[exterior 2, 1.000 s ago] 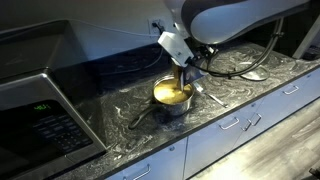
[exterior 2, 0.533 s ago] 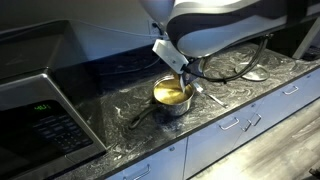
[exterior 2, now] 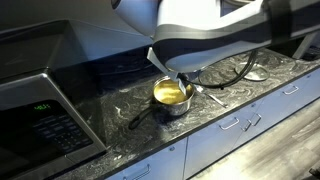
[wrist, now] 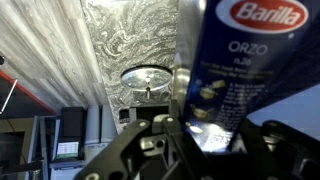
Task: Pour the contents from the blue box into the pot
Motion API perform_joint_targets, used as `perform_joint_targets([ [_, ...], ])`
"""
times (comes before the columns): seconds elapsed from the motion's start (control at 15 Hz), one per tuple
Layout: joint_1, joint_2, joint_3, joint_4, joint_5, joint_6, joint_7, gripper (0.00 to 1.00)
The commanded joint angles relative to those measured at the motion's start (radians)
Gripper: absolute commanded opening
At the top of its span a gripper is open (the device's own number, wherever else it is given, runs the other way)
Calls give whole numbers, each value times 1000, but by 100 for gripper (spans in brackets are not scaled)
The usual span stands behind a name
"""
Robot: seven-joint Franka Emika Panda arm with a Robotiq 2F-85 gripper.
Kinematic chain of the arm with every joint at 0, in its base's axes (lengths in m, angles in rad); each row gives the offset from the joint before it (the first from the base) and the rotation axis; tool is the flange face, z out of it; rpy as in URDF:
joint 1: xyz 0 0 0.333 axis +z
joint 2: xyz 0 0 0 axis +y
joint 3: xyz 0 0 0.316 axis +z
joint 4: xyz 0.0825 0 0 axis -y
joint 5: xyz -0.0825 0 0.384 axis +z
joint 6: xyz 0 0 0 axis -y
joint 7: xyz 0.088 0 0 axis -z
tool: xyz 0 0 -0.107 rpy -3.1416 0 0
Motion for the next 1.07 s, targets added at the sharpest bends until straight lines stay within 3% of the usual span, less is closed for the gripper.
perform_joint_targets([
  [0.0, 22, 35, 16, 64, -49, -82, -18, 14],
  [0.47, 35, 62, 34, 100, -121, -100, -16, 14],
  [1.0, 8, 68, 42, 121, -94, -94, -25, 14],
])
